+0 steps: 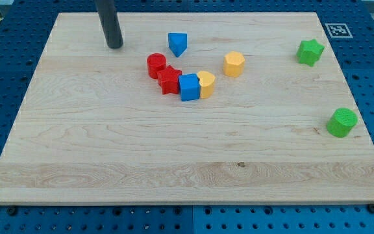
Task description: Push the blue triangle to the top of the red star
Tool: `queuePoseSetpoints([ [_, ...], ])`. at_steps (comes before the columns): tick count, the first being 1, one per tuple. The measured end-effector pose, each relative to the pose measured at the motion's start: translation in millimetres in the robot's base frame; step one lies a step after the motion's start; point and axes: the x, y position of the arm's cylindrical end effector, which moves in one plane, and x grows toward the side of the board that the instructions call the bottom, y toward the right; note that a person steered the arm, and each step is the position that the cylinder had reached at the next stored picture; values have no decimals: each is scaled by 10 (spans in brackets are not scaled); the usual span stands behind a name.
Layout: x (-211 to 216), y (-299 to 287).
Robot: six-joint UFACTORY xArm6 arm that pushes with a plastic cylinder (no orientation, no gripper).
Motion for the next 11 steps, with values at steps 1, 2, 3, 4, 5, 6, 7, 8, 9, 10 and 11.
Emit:
queuePoseSetpoints([
  [1,-450,541],
  [2,-409,1123],
  [3,68,1238],
  [4,428,1238],
  [5,186,1238],
  [6,137,1307],
  [7,140,1621],
  [8,390,1579],
  [9,549,1487],
  [10,578,1487],
  [11,581,1487],
])
